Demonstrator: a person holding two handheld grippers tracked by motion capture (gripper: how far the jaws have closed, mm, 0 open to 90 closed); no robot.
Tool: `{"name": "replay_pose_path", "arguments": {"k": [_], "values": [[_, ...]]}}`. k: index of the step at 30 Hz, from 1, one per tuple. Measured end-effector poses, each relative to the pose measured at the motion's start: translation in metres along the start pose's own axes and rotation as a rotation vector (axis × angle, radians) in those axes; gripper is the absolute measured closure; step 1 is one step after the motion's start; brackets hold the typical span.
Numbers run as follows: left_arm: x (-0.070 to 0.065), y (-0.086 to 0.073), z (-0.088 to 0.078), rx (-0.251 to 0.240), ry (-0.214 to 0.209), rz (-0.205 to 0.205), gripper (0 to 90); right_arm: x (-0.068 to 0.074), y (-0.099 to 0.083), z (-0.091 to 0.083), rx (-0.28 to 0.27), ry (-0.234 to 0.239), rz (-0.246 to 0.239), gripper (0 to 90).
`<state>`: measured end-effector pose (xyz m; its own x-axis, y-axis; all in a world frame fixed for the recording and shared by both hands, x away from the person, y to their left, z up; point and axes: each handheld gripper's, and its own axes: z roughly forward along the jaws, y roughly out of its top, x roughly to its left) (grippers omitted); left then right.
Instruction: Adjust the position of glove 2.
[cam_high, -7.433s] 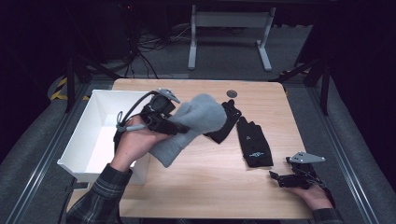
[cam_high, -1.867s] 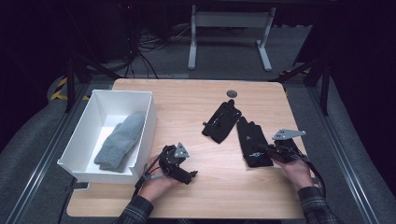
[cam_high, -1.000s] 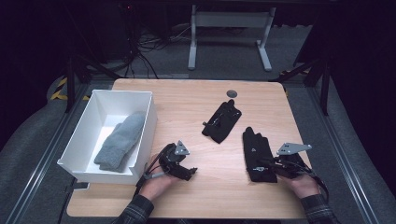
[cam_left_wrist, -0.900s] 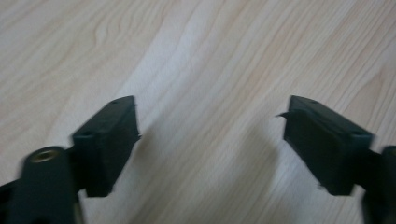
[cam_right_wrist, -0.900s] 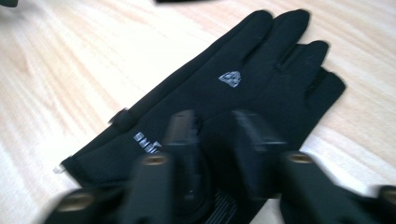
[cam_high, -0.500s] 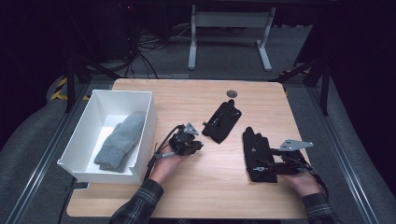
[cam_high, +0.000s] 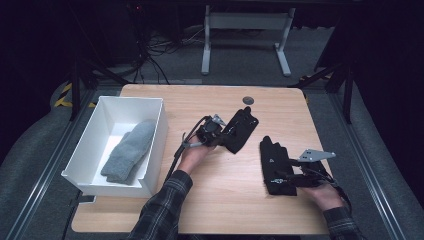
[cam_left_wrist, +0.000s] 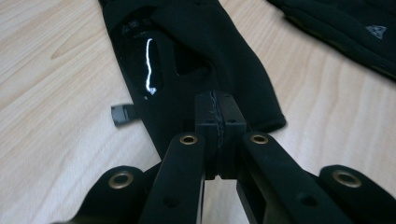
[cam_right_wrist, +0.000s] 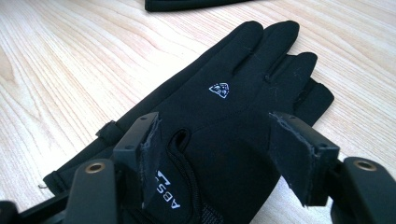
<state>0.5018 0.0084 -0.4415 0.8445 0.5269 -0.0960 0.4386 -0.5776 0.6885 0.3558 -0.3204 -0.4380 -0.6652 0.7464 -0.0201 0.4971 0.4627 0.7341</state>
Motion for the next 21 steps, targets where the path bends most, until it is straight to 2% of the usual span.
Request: {"name": "replay_pose_path", "arguments": {"k": [1, 5, 8, 13, 21], "values": [[0.002, 0.001, 0.003, 0.006, 0.005, 0.002, 89.8, 0.000, 0.000, 0.000, 0.001, -0.001, 0.000, 36.0], [0.007, -0.002, 0.015, 0.042, -0.019, -0.010, 89.9, 0.000, 0.000, 0.000, -0.001, 0.001, -0.001, 36.0], [0.007, -0.004, 0.015, 0.042, -0.036, -0.020, 90.0, 0.000, 0.000, 0.000, -0.004, 0.000, -0.003, 36.0], [0.000, -0.008, 0.010, 0.066, -0.060, -0.006, 90.0, 0.000, 0.000, -0.001, -0.008, -0.001, -0.003, 36.0], [-0.018, -0.027, -0.004, 0.073, -0.121, -0.012, 90.0, 0.000, 0.001, -0.001, -0.010, 0.001, -0.004, 36.0]]}}
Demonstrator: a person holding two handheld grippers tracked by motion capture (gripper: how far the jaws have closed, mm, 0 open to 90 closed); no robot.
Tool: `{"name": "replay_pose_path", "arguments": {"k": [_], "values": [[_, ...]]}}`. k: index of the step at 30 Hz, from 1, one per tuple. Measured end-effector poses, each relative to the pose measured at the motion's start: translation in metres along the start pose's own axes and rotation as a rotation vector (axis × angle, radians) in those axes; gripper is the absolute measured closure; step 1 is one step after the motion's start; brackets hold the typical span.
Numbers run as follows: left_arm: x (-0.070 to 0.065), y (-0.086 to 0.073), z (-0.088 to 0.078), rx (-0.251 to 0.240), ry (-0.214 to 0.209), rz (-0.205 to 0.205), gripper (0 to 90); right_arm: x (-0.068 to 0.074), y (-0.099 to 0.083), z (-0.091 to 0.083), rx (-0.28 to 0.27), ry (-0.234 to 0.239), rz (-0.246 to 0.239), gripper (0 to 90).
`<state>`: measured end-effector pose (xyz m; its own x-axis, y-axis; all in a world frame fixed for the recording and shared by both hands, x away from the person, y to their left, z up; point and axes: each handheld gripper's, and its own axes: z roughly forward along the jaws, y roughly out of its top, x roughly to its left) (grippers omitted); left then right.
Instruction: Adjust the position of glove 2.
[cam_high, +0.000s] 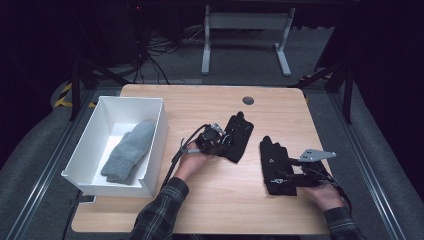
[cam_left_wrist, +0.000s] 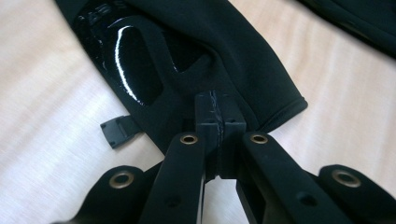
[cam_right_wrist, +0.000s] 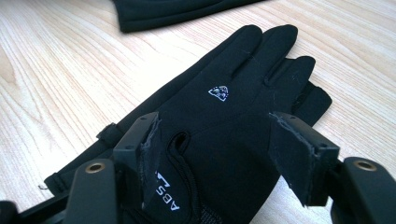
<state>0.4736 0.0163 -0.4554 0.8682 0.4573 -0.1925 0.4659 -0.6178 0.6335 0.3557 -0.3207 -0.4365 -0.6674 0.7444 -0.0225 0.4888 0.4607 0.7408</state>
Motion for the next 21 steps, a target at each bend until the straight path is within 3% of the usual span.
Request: {"name": "replay_pose_path", "arguments": {"k": [10, 14, 21], "values": [[-0.036, -0.019, -0.008, 0.032, -0.052, 0.039, 90.0, 0.001, 0.001, 0.000, 0.001, -0.001, -0.002, 36.0], [-0.051, -0.023, -0.010, 0.046, -0.066, 0.072, 90.0, 0.001, 0.001, 0.000, 0.001, 0.000, 0.000, 36.0], [-0.077, -0.030, -0.010, 0.056, -0.129, 0.131, 90.0, 0.001, 0.001, 0.000, 0.003, -0.004, -0.002, 36.0]]}}
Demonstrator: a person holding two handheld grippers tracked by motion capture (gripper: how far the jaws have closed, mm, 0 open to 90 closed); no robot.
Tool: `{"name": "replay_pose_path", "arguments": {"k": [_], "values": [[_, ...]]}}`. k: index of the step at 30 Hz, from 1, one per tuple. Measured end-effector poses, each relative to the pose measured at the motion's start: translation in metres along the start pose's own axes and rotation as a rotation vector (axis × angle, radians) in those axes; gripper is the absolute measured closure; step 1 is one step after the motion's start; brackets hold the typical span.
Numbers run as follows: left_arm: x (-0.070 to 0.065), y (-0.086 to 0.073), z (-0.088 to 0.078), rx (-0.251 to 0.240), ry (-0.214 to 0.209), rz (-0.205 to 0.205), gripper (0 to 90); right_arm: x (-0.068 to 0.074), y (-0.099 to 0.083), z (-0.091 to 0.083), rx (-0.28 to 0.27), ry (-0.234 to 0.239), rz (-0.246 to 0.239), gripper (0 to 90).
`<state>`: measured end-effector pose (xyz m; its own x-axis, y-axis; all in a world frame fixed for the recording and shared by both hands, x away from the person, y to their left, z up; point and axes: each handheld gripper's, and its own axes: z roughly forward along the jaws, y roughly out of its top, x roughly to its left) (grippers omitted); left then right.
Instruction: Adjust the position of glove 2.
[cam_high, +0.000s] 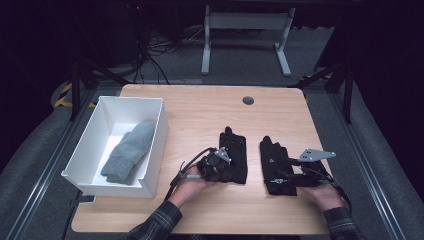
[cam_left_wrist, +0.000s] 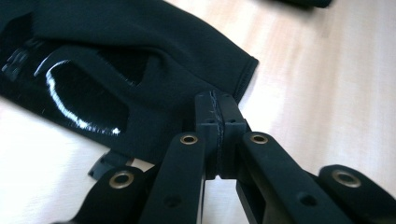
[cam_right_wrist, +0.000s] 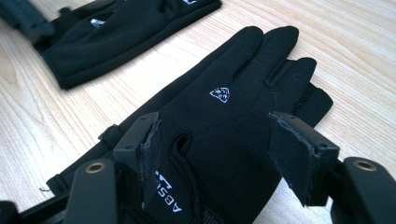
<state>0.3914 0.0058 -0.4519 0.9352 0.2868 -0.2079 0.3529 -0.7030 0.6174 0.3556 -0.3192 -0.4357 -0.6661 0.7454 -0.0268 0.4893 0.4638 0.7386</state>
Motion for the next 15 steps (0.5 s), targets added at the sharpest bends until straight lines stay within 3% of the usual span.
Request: {"name": "replay_pose_path", "arguments": {"k": [6, 10, 12, 15], "values": [[-0.012, 0.005, 0.003, -0.006, -0.023, 0.037, 90.0, 0.000, 0.000, 0.000, 0.001, 0.002, -0.001, 36.0], [-0.005, 0.008, -0.007, -0.044, 0.018, 0.017, 90.0, 0.000, 0.000, 0.000, 0.000, 0.001, -0.001, 36.0], [0.005, 0.009, -0.013, -0.050, 0.076, -0.003, 90.0, 0.000, 0.000, 0.000, 0.000, 0.003, 0.000, 36.0], [0.021, 0.009, -0.020, -0.075, 0.116, -0.042, 90.0, 0.000, 0.000, 0.000, 0.000, 0.003, -0.001, 36.0]]}}
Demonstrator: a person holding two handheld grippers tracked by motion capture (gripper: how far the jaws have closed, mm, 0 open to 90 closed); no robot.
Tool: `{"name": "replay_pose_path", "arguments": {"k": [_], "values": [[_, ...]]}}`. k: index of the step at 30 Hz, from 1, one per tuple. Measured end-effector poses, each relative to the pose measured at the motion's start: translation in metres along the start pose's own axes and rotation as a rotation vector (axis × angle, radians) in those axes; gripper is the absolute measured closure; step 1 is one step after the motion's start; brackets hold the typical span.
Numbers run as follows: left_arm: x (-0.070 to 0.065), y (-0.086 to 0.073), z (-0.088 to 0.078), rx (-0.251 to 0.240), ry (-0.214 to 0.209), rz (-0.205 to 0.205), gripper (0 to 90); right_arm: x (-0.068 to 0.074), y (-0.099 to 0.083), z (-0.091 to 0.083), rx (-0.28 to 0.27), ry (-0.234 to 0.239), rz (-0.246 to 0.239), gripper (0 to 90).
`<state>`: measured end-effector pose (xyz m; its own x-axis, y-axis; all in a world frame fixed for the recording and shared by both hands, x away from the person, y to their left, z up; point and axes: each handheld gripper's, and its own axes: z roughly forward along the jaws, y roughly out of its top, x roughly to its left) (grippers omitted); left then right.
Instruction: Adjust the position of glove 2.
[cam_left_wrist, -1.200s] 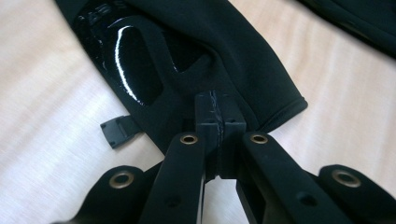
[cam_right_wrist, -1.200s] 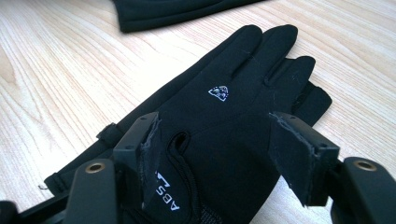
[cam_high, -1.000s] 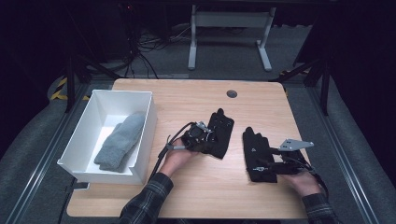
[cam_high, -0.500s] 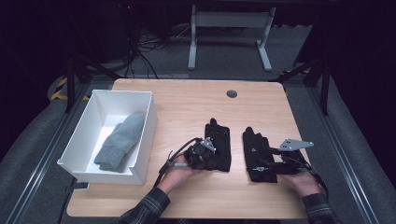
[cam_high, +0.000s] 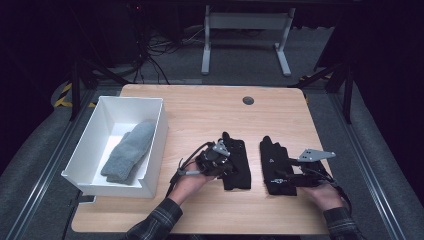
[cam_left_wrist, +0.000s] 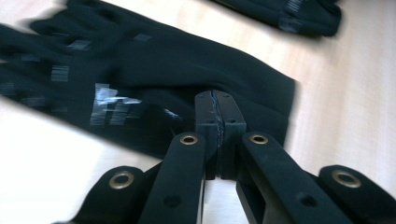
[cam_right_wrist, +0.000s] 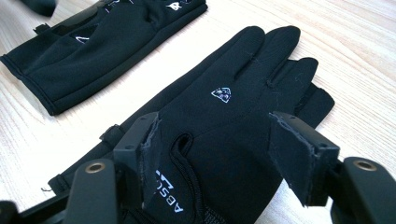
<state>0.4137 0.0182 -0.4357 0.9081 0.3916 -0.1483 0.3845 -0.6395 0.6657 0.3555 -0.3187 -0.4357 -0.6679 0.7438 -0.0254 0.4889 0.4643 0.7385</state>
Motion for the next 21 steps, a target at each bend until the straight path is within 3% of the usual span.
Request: {"name": "replay_pose_path", "arguments": {"k": [2, 5, 10, 14, 21], "values": [[0.010, 0.001, -0.001, 0.008, 0.044, -0.002, 90.0, 0.000, 0.000, 0.000, 0.000, -0.002, 0.001, 36.0], [0.023, -0.001, 0.000, -0.002, 0.076, -0.036, 90.0, 0.000, 0.000, 0.000, 0.000, -0.002, 0.002, 36.0], [0.027, -0.004, 0.011, 0.038, 0.074, -0.040, 90.0, 0.000, 0.000, 0.000, 0.001, -0.003, 0.003, 36.0], [0.021, -0.004, 0.014, 0.058, 0.057, -0.046, 90.0, -0.001, 0.000, -0.001, -0.004, -0.005, 0.004, 36.0], [-0.002, -0.006, 0.018, 0.070, 0.011, -0.014, 90.0, -0.001, 0.000, -0.001, -0.001, -0.005, 0.004, 36.0]]}}
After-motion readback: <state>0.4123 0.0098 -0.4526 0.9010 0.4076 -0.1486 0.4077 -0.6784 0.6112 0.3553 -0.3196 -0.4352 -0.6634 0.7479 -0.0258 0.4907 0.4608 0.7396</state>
